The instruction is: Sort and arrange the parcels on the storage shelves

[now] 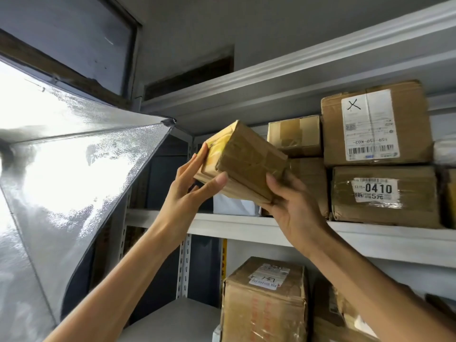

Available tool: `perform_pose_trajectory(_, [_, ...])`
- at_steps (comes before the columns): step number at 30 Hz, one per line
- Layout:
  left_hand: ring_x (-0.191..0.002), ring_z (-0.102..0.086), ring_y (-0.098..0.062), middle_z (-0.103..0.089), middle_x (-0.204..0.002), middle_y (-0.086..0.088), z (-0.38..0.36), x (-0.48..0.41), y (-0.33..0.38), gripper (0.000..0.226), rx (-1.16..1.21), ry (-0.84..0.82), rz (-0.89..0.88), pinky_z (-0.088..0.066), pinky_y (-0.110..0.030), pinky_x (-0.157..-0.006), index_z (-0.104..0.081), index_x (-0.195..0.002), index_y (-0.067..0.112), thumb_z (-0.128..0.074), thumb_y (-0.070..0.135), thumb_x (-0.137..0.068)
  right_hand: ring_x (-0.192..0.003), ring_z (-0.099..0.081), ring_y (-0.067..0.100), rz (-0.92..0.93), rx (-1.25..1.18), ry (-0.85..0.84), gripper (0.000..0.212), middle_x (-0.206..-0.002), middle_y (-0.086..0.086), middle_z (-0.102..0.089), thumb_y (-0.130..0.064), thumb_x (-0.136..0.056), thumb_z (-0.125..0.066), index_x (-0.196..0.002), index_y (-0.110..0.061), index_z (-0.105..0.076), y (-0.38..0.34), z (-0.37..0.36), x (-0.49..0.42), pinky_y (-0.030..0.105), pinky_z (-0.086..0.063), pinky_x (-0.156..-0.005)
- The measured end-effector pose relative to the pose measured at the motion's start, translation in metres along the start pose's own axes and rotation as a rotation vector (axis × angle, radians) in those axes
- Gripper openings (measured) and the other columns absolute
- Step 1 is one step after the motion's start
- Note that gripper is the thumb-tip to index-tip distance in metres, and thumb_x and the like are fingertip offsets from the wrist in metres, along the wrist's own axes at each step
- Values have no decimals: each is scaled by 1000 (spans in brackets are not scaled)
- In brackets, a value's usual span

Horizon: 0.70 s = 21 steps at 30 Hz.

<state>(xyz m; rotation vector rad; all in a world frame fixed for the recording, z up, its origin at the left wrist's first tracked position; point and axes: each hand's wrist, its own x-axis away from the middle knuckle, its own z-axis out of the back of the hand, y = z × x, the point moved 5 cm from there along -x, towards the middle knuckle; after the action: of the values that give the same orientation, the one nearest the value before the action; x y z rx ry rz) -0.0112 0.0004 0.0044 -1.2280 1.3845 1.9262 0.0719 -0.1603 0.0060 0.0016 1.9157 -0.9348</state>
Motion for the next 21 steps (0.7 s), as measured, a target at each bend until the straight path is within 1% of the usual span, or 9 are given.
perform_pose_trajectory(3, [-136,-40,-12,-42,-147,12,1,-1,-2,86,-18,33,-5,-26,-45,-117,-44,-132,59,-79,69,-55,-116,-60,23,-33,-53,18,37,-124,7,-65,-3,-93,-49,-127,-16,-58,3,1,-3,32,-51,-87])
perform_pose_trajectory(7, [-134,-38,-10,-48,-138,16,8,4,-4,95,-176,132,-2,-24,-42,-117,-42,-136,54,-75,73,-49,-118,-59,23,-38,-29,4,40,-126,8,-64,-2,-94,-48,-131,-14,-55,7,0,-7,32,-54,-89])
perform_pose_trajectory(10, [-135,-34,-14,-48,-129,19,16,10,-5,93,-234,200,-56,-27,-46,-116,-47,-134,51,-76,72,-47,-118,-59,26,-99,-83,7,38,-127,12,-62,-4,-94,-45,-130,-10,-54,16,-1,-7,33,-58,-82])
perform_pose_trajectory(12, [-135,-35,-14,-50,-128,23,21,13,-6,92,-262,222,-101,-31,-44,-113,-49,-135,48,-79,68,-50,-118,-58,29,-141,-158,50,38,-129,14,-61,-5,-95,-44,-132,-8,-53,24,-1,-7,40,-57,-80])
perform_pose_trajectory(14, [-133,-38,-10,-51,-128,25,27,15,-7,93,-334,232,-100,-32,-35,-109,-47,-136,46,-78,67,-51,-114,-61,29,-131,-152,57,36,-126,13,-63,-11,-91,-51,-127,-11,-56,28,-2,-6,43,-57,-80])
perform_pose_trajectory(16, [-124,-50,-4,-57,-128,20,32,16,-11,87,-264,187,-31,-39,-29,-101,-51,-134,42,-75,67,-55,-109,-65,24,-55,25,3,42,-121,9,-66,-14,-79,-62,-120,-13,-59,25,-6,-4,37,-59,-80])
perform_pose_trajectory(18, [-109,-62,-3,-66,-118,12,36,18,-13,74,-99,132,5,-48,-20,-87,-56,-127,26,-73,60,-64,-105,-67,15,41,284,-26,54,-117,4,-68,-8,-70,-74,-121,-16,-58,22,-13,-1,28,-58,-79])
perform_pose_trajectory(20, [-97,-66,-3,-69,-102,12,42,24,-19,57,-43,142,-2,-48,-14,-75,-59,-119,13,-73,49,-78,-98,-67,6,121,452,-17,62,-114,-1,-67,-1,-67,-80,-120,-23,-57,24,-23,2,23,-57,-76])
perform_pose_trajectory(21, [-95,-66,-4,-69,-98,11,45,26,-25,49,-44,149,0,-48,-14,-74,-60,-117,11,-71,44,-83,-97,-67,4,150,494,-21,63,-113,-5,-66,-1,-66,-82,-118,-27,-56,28,-29,4,22,-57,-76])
